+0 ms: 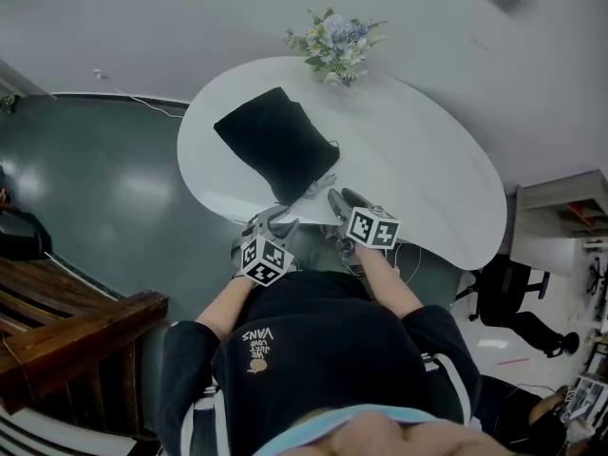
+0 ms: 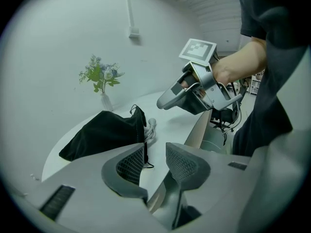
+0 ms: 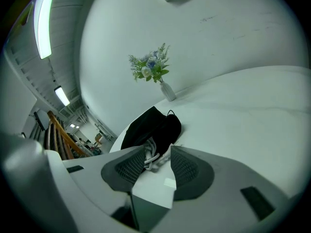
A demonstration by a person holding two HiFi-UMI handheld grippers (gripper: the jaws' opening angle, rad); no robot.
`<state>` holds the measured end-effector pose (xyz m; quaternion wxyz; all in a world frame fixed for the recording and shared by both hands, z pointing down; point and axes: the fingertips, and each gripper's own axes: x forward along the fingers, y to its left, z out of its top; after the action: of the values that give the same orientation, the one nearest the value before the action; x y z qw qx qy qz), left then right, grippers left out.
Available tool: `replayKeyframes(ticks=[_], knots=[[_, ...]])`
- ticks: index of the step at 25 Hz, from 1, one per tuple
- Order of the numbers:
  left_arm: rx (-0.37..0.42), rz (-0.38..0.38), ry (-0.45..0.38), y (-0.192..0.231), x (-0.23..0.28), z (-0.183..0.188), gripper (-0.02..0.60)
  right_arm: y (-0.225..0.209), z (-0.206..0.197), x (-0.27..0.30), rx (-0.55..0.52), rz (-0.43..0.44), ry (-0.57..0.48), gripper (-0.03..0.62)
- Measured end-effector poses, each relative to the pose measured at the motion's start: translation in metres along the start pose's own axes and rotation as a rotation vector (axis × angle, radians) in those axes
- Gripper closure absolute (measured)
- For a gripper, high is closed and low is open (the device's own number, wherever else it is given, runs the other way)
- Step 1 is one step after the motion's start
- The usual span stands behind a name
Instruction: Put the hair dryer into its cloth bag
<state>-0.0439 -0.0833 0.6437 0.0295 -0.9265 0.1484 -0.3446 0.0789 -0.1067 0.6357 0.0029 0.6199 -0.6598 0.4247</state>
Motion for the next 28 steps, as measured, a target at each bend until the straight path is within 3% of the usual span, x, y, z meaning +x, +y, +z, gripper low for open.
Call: replayKeyframes(ticks=[13, 19, 28], knots=[[-0.09, 0.116, -0.163, 0.021, -0.032, 0.036, 0.468, 0.034, 0.009, -0.036, -0.153, 0.062, -0.072, 0.414], [-0.126, 0.176, -0.177, 0.023, -0.041, 0.043, 0.523, 0.037, 0.007, -0.049, -0.199, 0.102, -0.057, 0.448], [-0.212, 0.269, -0.205, -0.001, -0.054, 0.064, 0.551, 0.034, 0.013, -0.084, -0.287, 0.187, -0.042, 0.514]])
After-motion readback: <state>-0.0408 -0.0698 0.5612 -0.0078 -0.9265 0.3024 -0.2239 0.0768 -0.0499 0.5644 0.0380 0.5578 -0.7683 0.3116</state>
